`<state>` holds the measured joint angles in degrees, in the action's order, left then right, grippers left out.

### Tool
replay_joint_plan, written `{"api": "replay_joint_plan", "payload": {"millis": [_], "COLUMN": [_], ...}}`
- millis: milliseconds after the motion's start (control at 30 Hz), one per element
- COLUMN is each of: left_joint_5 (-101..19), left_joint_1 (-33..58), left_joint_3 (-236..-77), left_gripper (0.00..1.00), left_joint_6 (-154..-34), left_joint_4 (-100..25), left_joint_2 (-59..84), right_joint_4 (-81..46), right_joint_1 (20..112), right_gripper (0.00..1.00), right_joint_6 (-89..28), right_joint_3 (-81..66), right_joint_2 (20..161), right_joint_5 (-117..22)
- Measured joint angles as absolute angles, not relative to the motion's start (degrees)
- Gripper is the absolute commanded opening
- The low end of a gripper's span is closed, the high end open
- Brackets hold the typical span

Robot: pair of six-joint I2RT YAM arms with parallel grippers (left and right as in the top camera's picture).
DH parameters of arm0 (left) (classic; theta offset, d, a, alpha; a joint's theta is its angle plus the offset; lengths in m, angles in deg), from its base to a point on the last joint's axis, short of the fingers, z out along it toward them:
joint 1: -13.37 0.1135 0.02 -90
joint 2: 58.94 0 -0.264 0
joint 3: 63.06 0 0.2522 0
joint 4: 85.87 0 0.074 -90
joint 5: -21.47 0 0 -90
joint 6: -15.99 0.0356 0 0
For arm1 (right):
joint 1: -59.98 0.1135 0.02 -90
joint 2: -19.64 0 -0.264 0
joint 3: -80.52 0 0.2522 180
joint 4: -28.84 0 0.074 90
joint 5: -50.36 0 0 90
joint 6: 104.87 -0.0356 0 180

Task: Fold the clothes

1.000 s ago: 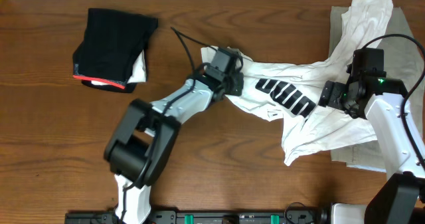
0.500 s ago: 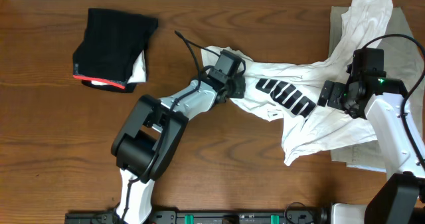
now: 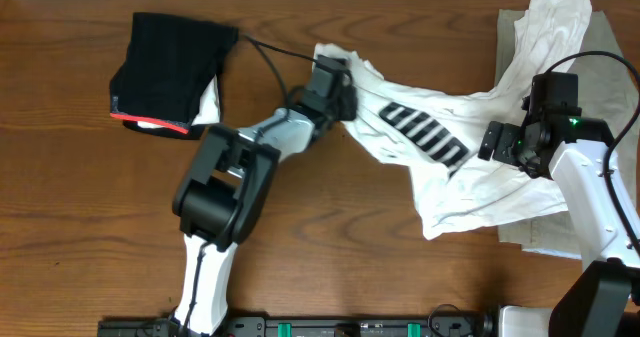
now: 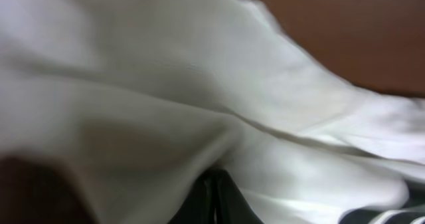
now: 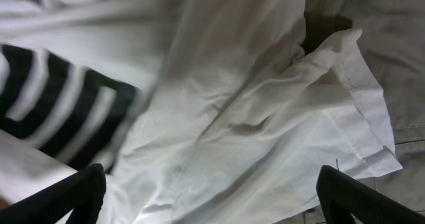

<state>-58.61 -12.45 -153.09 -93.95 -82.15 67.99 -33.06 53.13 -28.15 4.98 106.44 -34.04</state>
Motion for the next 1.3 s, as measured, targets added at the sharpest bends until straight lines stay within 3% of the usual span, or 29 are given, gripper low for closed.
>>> {"api": "replay_joint_plan", "payload": {"millis": [367, 467, 533, 733, 1000, 1300], "left_joint_5": [-59.29, -58.13, -57.69, -58.26, -58.42, -58.26], "left_joint_1": [-3.66, -3.07, -2.94, -2.72, -5.06, -14.26], "left_joint_3": [-153.37, -156.72, -159.58, -163.23, -165.44, -159.43], "left_gripper": [0.06, 0.13, 0.24, 0.3, 0.35, 0.35], "left_joint_6": [-90.1, -89.56, -88.57, -88.12, -98.24, -105.14], "left_joint_4": [-91.94, -87.4, -81.91, -64.34, -39.16, -43.09], "left_joint_2": [70.88, 71.47, 71.4, 65.74, 51.4, 57.43], "right_joint_4": [-32.79, -32.64, -32.62, -32.6, -32.58, -32.55], "right_joint_1": [53.13, 53.13, 53.13, 53.13, 53.13, 53.13], "right_gripper": [0.99, 0.99, 0.99, 0.99, 0.99, 0.99], "right_joint_6": [-28.26, -28.28, -28.28, -28.28, -28.28, -28.28], "right_joint_3": [4.98, 4.98, 4.98, 4.98, 4.98, 4.98], "right_joint_2": [106.44, 106.44, 106.44, 106.44, 106.44, 106.44], "right_joint_5": [-34.04, -34.04, -34.04, -34.06, -34.04, -33.99]}}
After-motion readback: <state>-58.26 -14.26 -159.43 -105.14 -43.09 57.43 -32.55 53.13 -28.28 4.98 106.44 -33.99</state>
